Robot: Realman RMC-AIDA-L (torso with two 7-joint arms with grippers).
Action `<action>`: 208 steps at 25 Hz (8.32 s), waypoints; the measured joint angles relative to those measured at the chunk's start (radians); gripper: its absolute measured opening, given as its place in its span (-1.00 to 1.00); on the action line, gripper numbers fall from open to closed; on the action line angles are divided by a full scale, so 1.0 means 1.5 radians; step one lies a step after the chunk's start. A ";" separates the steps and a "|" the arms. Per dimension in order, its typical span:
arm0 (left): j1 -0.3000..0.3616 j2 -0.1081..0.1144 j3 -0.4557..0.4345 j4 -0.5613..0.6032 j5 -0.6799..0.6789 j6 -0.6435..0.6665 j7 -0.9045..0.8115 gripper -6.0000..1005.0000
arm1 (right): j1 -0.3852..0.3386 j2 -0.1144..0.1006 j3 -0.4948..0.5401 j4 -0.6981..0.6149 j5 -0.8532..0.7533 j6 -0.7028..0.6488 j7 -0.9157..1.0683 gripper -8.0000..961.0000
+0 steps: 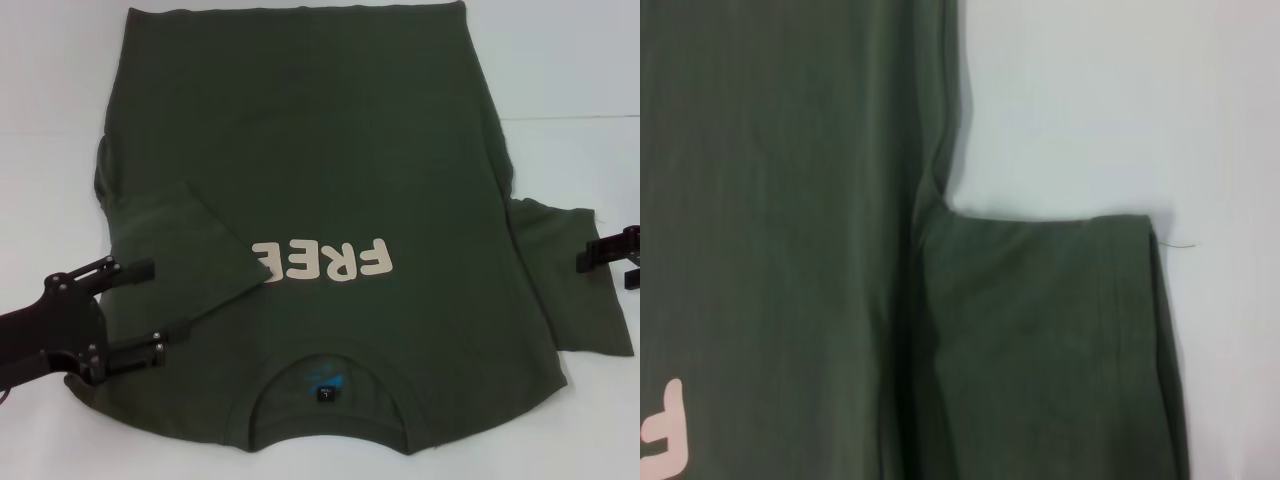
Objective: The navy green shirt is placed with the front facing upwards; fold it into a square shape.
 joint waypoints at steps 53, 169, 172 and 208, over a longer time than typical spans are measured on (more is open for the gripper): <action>-0.005 0.000 -0.015 -0.009 0.000 0.004 -0.002 0.66 | -0.008 -0.038 0.007 0.010 0.055 -0.023 -0.026 0.74; -0.009 0.001 -0.017 -0.010 -0.008 0.002 -0.003 0.66 | -0.003 -0.001 -0.016 0.053 0.050 0.019 -0.065 -0.88; -0.009 0.001 -0.017 -0.010 -0.008 0.001 -0.003 0.66 | -0.005 -0.002 -0.015 0.046 0.051 0.008 -0.067 -0.96; -0.009 0.003 -0.034 -0.010 -0.011 0.008 -0.020 0.66 | -0.069 -0.048 0.117 -0.116 0.176 -0.153 -0.095 -0.96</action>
